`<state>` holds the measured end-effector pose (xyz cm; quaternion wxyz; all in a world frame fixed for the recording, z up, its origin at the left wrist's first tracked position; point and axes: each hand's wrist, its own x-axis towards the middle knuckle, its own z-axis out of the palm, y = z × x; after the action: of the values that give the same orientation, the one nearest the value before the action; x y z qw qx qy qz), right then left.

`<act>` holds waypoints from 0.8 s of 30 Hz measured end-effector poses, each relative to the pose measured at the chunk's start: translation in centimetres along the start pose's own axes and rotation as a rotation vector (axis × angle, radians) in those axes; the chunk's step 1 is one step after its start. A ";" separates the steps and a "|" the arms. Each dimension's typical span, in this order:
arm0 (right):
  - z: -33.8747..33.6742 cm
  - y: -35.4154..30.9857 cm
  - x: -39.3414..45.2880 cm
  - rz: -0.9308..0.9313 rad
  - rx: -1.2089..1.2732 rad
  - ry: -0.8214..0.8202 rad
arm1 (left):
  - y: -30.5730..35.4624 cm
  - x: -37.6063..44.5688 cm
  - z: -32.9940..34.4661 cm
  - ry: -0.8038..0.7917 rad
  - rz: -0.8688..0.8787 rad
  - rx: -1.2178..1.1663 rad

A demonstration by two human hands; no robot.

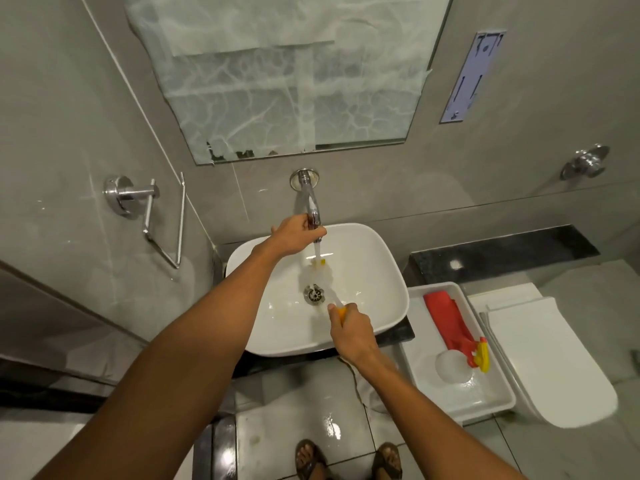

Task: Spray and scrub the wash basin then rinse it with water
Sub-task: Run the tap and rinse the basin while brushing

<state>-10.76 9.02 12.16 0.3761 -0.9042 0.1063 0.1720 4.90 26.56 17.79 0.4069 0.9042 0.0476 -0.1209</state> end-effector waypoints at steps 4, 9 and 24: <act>-0.9 0.5 0.1 0.219 0.524 -0.224 | -0.1 -0.1 0.3 0.028 0.002 -0.011; -3.0 1.3 0.5 0.572 1.493 -0.685 | -0.2 -0.2 0.8 0.089 0.009 -0.026; -0.7 0.1 -0.1 -0.055 0.065 0.080 | 0.1 -0.7 1.2 0.158 0.022 0.005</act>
<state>-10.71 8.50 12.62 0.4054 -0.9002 0.1020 0.1218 4.07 25.59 17.26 0.4010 0.9124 0.0692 -0.0446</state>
